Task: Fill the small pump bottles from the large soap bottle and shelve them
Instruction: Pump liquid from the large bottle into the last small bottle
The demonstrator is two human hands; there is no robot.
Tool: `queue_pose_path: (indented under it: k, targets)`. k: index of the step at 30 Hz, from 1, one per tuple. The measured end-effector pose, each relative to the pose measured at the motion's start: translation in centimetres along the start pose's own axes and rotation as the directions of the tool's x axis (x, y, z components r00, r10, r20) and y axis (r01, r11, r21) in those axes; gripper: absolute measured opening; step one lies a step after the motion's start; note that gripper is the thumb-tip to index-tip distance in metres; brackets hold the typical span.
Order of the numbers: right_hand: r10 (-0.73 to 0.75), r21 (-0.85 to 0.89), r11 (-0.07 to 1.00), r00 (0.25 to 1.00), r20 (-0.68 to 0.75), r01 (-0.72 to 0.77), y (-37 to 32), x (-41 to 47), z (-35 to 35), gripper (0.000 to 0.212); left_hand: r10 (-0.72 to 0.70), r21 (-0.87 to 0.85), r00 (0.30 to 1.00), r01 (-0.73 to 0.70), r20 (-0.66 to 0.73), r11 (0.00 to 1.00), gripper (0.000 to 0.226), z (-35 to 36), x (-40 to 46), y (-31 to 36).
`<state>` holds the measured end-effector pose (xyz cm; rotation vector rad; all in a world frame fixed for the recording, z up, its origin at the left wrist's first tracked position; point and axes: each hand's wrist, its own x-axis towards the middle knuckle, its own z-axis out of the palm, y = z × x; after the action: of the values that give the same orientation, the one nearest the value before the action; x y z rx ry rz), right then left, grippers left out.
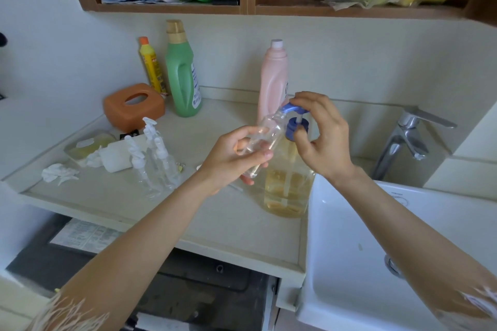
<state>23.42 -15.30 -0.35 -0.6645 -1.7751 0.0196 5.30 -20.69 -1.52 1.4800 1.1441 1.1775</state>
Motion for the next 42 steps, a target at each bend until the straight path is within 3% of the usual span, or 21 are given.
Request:
queue_pose_path:
  k: [4,15,19,24,28,32,38,42]
  targets:
    - [-0.018,0.008,1.0,1.0,0.0,0.018,0.2,-1.0,0.9,0.046,-0.007,-0.021,1.0,0.007,0.026,1.0,0.035,0.0,0.2,-0.2]
    - [-0.026,-0.026,0.999,0.98,-0.196,0.021,0.9,-1.4,2.4,0.03,-0.013,0.008,0.998,0.012,0.055,1.0,0.041,-0.5,0.6,-1.6]
    - [-0.02,-0.022,1.0,0.981,-0.194,0.016,0.6,-1.6,2.5,0.03,-0.028,0.014,0.998,0.027,0.05,1.0,0.046,-0.6,0.5,-1.1]
    - [-0.04,-0.056,0.998,0.992,-0.122,0.033,0.4,-1.4,2.0,0.036,-0.046,0.009,0.998,0.046,0.03,0.999,0.029,-0.7,0.5,-0.4]
    - [-0.028,-0.066,0.998,0.998,-0.055,0.024,0.1,-0.9,1.3,0.039,-0.007,0.006,1.0,0.007,0.029,1.0,0.043,-0.7,0.6,0.2]
    - [-0.038,-0.076,0.997,0.999,-0.036,0.035,0.0,-0.8,1.1,0.039,0.015,0.002,1.0,-0.015,0.021,1.0,0.036,-0.7,0.7,0.1]
    - [-0.063,-0.06,0.997,0.991,-0.121,0.056,0.3,-0.5,1.5,0.031,0.001,-0.059,1.0,0.001,0.028,0.998,0.026,-0.9,0.8,-0.5]
    - [0.017,-0.053,0.998,0.986,-0.163,-0.026,0.3,-0.4,2.0,0.026,-0.039,-0.056,0.999,0.041,0.03,0.998,0.048,-0.9,0.5,-1.3]
